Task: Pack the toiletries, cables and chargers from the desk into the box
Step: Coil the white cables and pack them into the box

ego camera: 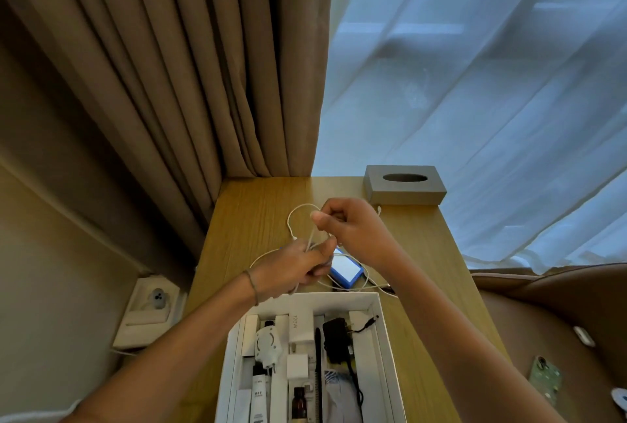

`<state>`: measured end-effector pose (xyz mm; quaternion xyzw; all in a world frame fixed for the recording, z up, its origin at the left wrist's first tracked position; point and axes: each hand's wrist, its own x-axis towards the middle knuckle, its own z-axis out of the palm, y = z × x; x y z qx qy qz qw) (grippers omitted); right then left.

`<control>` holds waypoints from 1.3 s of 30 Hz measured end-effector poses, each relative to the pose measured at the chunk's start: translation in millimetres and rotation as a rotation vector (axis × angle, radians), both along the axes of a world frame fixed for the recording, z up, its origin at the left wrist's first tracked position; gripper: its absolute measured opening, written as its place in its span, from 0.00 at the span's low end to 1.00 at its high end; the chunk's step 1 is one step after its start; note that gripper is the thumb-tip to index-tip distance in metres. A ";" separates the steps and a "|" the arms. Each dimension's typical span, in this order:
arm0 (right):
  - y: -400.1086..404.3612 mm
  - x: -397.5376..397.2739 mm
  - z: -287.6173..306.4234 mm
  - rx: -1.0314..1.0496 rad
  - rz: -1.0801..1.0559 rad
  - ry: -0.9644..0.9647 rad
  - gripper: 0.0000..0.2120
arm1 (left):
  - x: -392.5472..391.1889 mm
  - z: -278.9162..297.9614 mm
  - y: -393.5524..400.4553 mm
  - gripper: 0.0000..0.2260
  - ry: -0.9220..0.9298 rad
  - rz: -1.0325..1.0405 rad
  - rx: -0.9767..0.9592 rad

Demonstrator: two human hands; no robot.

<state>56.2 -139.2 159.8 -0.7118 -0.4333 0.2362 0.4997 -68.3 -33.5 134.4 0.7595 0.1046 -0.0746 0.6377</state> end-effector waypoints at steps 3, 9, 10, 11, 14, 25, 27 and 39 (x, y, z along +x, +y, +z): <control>-3.8 4.8 -15.0 0.026 -0.098 0.057 0.15 | -6.9 3.8 1.5 0.29 -0.077 0.220 0.035; 3.0 -20.3 -61.9 -0.230 -0.133 -0.017 0.12 | 4.0 -3.9 15.3 0.29 -0.037 0.792 -0.123; 4.8 -28.0 -67.9 -0.253 -0.123 -0.015 0.13 | 6.4 -4.1 17.5 0.30 -0.049 0.818 -0.303; 6.4 -36.4 -72.8 -0.262 -0.110 -0.025 0.13 | 8.2 -2.9 19.0 0.29 -0.079 0.853 -0.456; 7.0 -63.2 -82.5 -0.247 -0.050 -0.127 0.11 | 12.6 0.3 20.8 0.26 -0.146 1.001 -0.632; -9.2 -77.4 -65.7 -0.230 0.105 -0.384 0.12 | 4.2 -17.2 11.0 0.24 -0.153 1.123 -0.073; -12.7 -66.5 -59.5 -0.254 0.124 -0.240 0.13 | 4.9 -8.1 11.7 0.24 -0.215 1.109 -0.012; -1.4 -39.1 6.4 -0.092 0.249 -0.136 0.11 | 14.5 12.2 35.3 0.33 -0.142 0.781 0.094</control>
